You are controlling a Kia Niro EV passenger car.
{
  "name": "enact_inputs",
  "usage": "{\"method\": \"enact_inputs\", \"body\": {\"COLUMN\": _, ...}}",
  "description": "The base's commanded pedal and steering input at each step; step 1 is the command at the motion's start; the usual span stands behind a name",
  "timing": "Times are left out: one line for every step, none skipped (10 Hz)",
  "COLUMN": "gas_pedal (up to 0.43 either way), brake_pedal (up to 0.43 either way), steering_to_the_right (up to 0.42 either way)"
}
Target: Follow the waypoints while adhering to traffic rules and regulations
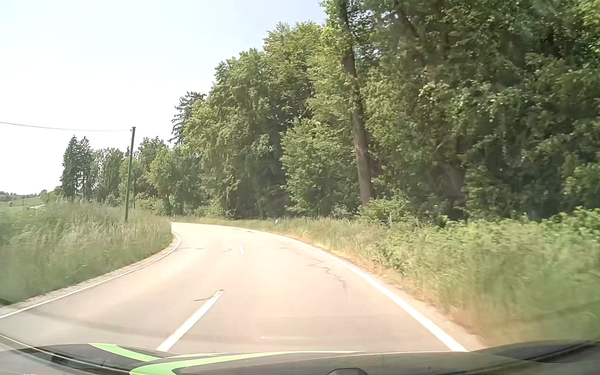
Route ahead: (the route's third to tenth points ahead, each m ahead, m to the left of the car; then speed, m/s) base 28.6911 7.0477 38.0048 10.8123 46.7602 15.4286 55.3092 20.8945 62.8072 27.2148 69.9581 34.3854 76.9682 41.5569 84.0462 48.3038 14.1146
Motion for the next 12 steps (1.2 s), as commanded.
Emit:
{"method": "enact_inputs", "body": {"gas_pedal": 0.059, "brake_pedal": 0.000, "steering_to_the_right": -0.045}}
{"method": "enact_inputs", "body": {"gas_pedal": 0.059, "brake_pedal": 0.000, "steering_to_the_right": -0.047}}
{"method": "enact_inputs", "body": {"gas_pedal": 0.059, "brake_pedal": 0.000, "steering_to_the_right": -0.048}}
{"method": "enact_inputs", "body": {"gas_pedal": 0.059, "brake_pedal": 0.000, "steering_to_the_right": -0.050}}
{"method": "enact_inputs", "body": {"gas_pedal": 0.059, "brake_pedal": 0.000, "steering_to_the_right": -0.053}}
{"method": "enact_inputs", "body": {"gas_pedal": 0.059, "brake_pedal": 0.000, "steering_to_the_right": -0.056}}
{"method": "enact_inputs", "body": {"gas_pedal": 0.059, "brake_pedal": 0.000, "steering_to_the_right": -0.058}}
{"method": "enact_inputs", "body": {"gas_pedal": 0.059, "brake_pedal": 0.000, "steering_to_the_right": -0.059}}
{"method": "enact_inputs", "body": {"gas_pedal": 0.059, "brake_pedal": 0.000, "steering_to_the_right": -0.060}}
{"method": "enact_inputs", "body": {"gas_pedal": 0.059, "brake_pedal": 0.000, "steering_to_the_right": -0.062}}
{"method": "enact_inputs", "body": {"gas_pedal": 0.059, "brake_pedal": 0.000, "steering_to_the_right": -0.064}}
{"method": "enact_inputs", "body": {"gas_pedal": 0.059, "brake_pedal": 0.000, "steering_to_the_right": -0.066}}
